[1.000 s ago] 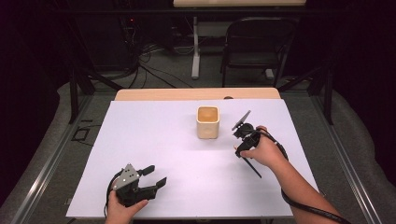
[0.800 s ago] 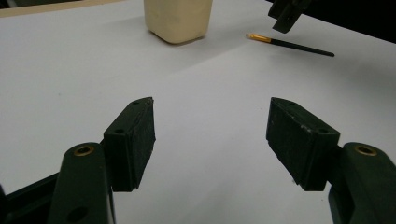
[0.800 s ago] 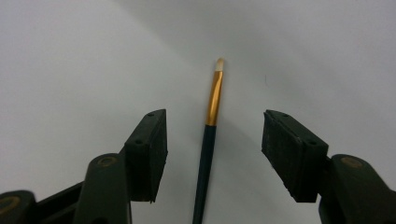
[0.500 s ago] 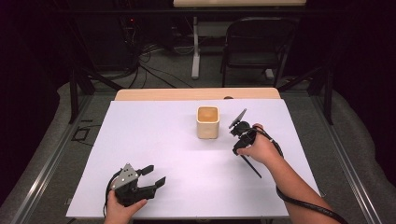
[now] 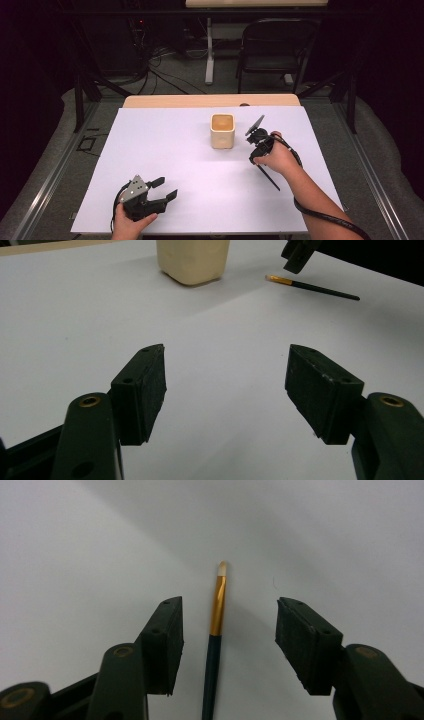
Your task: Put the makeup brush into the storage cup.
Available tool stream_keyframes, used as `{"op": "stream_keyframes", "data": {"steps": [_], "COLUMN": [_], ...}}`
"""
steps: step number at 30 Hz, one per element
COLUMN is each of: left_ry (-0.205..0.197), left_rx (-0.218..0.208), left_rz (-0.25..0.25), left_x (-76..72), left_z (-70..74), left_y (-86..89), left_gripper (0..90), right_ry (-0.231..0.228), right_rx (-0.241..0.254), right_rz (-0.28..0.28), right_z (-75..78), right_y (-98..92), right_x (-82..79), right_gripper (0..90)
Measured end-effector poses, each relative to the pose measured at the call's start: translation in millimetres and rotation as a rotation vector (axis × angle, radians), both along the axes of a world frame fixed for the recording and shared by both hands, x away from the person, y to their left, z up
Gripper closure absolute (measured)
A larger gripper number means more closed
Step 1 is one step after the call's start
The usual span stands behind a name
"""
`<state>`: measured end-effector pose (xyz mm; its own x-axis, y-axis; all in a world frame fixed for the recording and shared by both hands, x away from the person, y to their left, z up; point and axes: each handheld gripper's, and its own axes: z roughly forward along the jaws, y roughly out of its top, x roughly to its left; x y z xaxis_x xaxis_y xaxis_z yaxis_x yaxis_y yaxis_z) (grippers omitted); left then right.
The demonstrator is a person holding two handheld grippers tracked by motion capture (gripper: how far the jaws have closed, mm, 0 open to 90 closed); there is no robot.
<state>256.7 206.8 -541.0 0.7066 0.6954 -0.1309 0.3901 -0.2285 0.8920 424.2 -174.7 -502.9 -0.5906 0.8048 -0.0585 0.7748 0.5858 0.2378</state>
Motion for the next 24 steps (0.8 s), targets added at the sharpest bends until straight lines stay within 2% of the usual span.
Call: {"op": "stream_keyframes", "data": {"steps": [2, 3, 5, 6, 7, 11, 14, 19, 20, 24], "left_ry": [0.002, 0.002, 0.002, 0.002, 0.002, 0.002, 0.003, 0.003, 0.004, 0.004], "left_rx": [-0.001, 0.0, 0.0, 0.001, 0.001, -0.001, 0.001, 0.002, 0.002, 0.002], "left_rz": [0.0, 0.0, -0.001, -0.002, -0.002, 0.0, -0.001, -0.001, -0.001, -0.001], "left_x": [-0.1, -0.1, 0.0, 0.0, 0.0, 0.0, 0.0, 0.3, 0.4, 0.4], "left_z": [-0.1, -0.2, -0.2, -0.2, -0.2, -0.2, -0.3, -0.5, -0.6, -0.7], "left_y": [-0.3, -0.3, -0.3, -0.3, -0.3, -0.2, -0.1, -0.1, 0.0, -0.1], "left_gripper": [32.8, 32.8, 32.8, 32.8, 32.8, 32.8, 32.8, 32.8, 32.8, 32.8], "right_ry": [-0.007, 0.0, -0.007, -0.001, -0.005, -0.002, 0.014, -0.002, 0.019, 0.027], "right_rx": [0.017, 0.006, 0.013, 0.012, 0.012, 0.026, 0.01, 0.023, 0.016, 0.006], "right_rz": [-0.001, 0.0, 0.007, -0.006, 0.01, -0.007, -0.008, 0.004, -0.016, 0.0], "right_z": [-1.8, -1.1, -2.1, -2.1, -2.5, -5.4, -5.4, -8.4, -6.9, -6.4], "right_y": [1.1, 1.7, 2.3, 3.5, 3.3, 5.2, 5.8, 5.8, 6.7, 5.8], "right_x": [-0.2, -0.1, 0.3, -0.4, 0.6, 0.4, 0.8, 1.7, 1.0, 2.7], "right_gripper": [47.2, 47.9, 49.5, 50.2, 50.7, 53.6, 56.3, 61.6, 63.0, 67.9]}}
